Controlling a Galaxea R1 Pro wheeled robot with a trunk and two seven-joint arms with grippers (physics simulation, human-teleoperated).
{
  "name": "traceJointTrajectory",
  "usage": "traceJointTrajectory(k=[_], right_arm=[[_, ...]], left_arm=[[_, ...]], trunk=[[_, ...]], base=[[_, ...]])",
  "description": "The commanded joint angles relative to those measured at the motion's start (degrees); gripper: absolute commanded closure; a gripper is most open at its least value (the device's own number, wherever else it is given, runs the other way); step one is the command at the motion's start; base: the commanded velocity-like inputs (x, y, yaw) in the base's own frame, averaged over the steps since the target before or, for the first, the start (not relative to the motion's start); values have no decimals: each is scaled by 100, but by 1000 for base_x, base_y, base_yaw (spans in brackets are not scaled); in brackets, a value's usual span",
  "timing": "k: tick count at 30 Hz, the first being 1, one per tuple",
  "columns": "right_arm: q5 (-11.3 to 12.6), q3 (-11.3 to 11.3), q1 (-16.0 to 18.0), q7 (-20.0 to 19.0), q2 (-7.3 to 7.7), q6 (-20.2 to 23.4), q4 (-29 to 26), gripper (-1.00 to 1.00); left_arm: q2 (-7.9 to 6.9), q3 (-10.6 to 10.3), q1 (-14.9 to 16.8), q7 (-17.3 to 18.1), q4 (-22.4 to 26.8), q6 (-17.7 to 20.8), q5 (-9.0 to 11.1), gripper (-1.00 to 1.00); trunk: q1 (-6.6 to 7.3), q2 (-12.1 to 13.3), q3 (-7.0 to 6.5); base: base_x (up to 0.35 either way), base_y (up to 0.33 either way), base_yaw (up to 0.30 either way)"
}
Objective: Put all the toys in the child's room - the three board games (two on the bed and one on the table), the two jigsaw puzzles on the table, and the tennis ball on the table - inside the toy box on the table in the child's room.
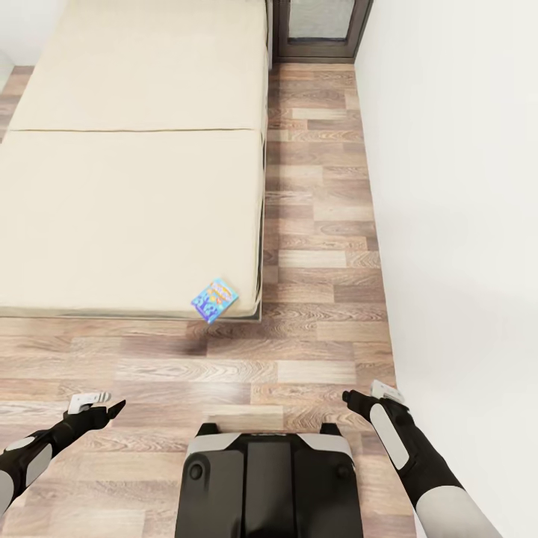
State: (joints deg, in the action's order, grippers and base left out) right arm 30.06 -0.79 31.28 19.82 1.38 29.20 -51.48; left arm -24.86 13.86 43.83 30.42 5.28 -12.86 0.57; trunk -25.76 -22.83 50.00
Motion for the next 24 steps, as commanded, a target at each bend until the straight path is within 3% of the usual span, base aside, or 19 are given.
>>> traceJointTrajectory(k=[1, 24], right_arm=[[57, -9, 1, 48, 3, 16, -7, -100], [53, -18, 1, 48, 3, 16, -3, -100]], left_arm=[[-2, 11, 3, 23, -9, -15, 3, -100], [-3, 19, 5, 32, -9, -8, 4, -100]], trunk=[[-2, -9, -3], [-2, -9, -213]], base=[[-101, 0, 0], [-13, 25, 0]])
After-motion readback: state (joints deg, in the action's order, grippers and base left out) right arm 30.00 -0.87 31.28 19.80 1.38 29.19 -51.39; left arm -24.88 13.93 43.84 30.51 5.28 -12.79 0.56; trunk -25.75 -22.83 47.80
